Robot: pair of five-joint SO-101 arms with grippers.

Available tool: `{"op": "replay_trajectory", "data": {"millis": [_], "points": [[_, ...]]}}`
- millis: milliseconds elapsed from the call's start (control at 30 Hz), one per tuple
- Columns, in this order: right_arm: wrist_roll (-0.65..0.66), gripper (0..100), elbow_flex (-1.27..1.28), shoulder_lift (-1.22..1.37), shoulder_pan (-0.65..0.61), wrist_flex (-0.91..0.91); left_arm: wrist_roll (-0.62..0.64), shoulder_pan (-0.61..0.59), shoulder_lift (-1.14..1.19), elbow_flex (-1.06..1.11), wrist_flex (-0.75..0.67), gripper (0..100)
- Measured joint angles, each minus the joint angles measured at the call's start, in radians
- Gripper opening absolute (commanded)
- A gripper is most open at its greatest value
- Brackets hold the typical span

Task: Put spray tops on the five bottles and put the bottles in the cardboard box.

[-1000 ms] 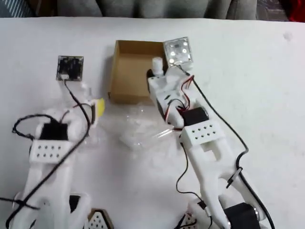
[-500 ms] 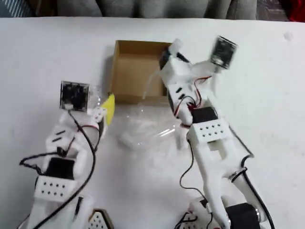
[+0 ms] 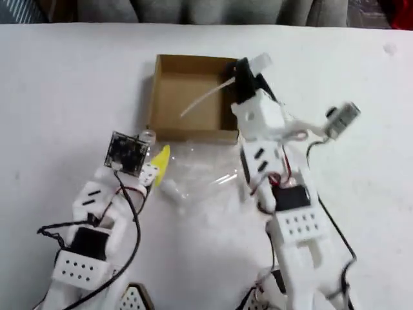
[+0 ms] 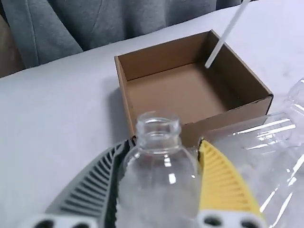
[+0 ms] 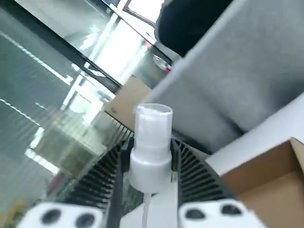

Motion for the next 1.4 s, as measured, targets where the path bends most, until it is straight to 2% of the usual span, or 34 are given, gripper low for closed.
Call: {"op": "replay_trajectory", "data": {"millis": [233, 467, 767, 1267, 1400], "points": [[-0.002, 1.6, 0.106, -0.265, -0.003, -0.002, -0.006, 0.000, -0.063, 0.115, -0.086, 3], [0.006, 1.5, 0.180, -0.397, -0.114, -0.002, -0.006, 0.000, -0.074, 0.193, -0.175, 3], [0.141, 1.5, 0.222, -0.411, -0.255, -0.002, -0.006, 0.000, -0.075, 0.215, -0.181, 3], [0.150, 1.5, 0.222, -0.411, -0.258, -0.002, -0.006, 0.000, -0.075, 0.232, -0.181, 3], [0.150, 1.5, 0.213, -0.322, -0.258, -0.002, -0.006, 0.000, -0.075, 0.232, -0.181, 3]]}}
